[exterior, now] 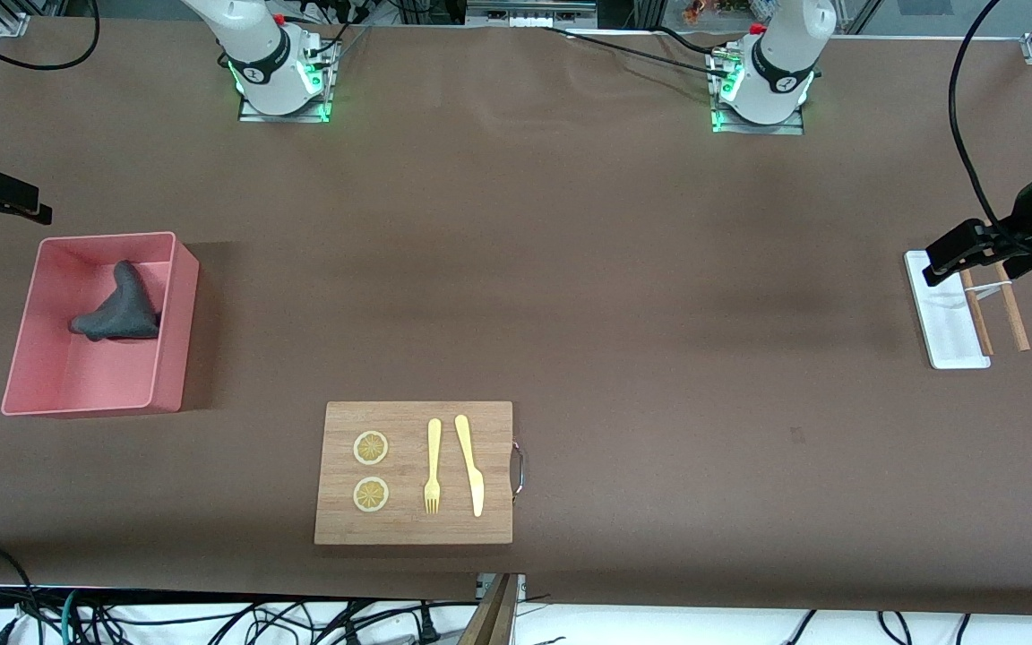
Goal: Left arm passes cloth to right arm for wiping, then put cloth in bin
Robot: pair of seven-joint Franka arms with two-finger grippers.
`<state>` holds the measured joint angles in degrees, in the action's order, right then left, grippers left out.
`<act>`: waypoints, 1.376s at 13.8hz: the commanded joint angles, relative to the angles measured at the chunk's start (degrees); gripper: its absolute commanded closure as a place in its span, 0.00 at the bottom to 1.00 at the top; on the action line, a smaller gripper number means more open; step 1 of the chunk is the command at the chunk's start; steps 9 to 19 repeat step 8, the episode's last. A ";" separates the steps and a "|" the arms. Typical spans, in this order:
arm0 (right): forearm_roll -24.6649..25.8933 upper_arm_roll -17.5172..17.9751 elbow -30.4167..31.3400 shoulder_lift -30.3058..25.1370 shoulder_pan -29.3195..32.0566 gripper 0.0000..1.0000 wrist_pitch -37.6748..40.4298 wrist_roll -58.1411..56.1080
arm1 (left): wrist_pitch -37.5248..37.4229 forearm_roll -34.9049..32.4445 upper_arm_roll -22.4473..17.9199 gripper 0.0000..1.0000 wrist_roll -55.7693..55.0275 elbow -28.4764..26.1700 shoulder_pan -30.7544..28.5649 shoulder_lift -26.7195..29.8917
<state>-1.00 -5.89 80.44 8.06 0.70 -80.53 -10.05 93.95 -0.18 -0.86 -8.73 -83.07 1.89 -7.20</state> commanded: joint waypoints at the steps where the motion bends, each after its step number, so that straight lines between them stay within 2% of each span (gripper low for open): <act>1: 0.74 2.19 2.35 -2.44 1.49 0.00 -0.51 2.29 | -0.61 0.89 -0.02 0.00 1.17 1.69 -0.22 -0.71; 4: 0.65 3.25 2.44 -2.62 1.49 0.00 -0.16 7.58 | -0.61 0.80 -0.02 0.00 1.17 1.69 -0.22 -0.71; 19: 0.83 3.25 2.35 -2.44 1.58 0.00 -0.33 6.97 | -0.61 0.89 -0.02 0.00 1.17 1.69 -0.22 -0.71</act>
